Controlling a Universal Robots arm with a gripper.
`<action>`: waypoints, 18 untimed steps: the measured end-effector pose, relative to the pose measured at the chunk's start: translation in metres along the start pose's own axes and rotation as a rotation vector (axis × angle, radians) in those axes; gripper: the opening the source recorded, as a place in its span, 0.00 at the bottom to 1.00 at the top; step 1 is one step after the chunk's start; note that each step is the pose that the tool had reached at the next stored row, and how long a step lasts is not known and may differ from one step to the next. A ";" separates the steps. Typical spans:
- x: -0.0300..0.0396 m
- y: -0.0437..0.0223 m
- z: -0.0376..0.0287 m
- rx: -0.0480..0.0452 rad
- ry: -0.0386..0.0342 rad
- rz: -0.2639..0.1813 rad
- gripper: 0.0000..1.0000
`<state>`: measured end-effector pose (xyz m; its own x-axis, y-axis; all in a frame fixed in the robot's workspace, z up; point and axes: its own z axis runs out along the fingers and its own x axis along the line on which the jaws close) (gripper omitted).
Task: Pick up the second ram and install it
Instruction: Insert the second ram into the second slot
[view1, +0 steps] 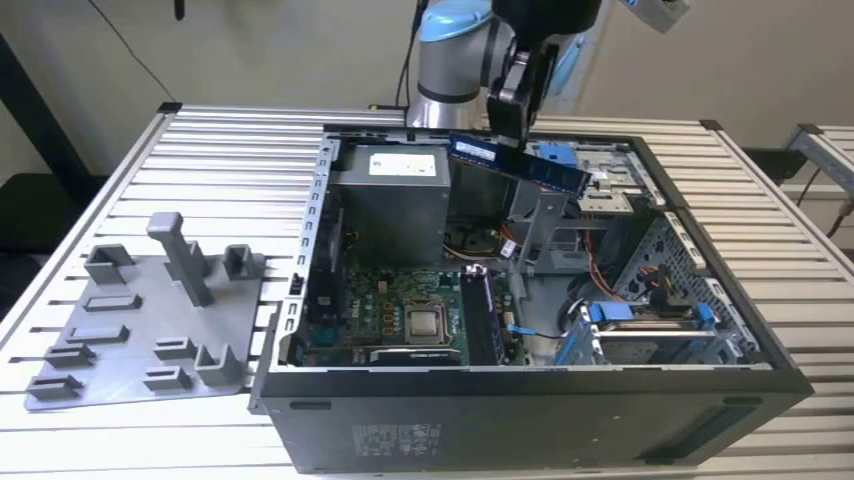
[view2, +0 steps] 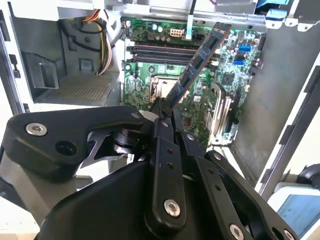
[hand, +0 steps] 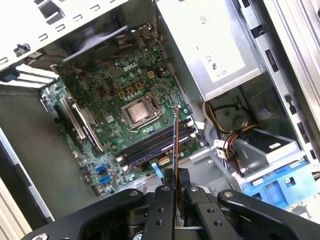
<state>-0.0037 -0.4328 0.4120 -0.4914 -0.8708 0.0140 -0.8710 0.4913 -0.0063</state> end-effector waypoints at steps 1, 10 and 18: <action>0.0000 0.0000 0.0001 -0.0002 0.0001 0.012 0.14; 0.0000 0.0000 0.0016 -0.0019 0.0009 0.135 0.14; 0.0000 0.0000 0.0025 -0.0034 0.0016 0.247 0.14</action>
<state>-0.0037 -0.4329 0.4095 -0.6896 -0.7241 0.0141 -0.7242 0.6896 -0.0063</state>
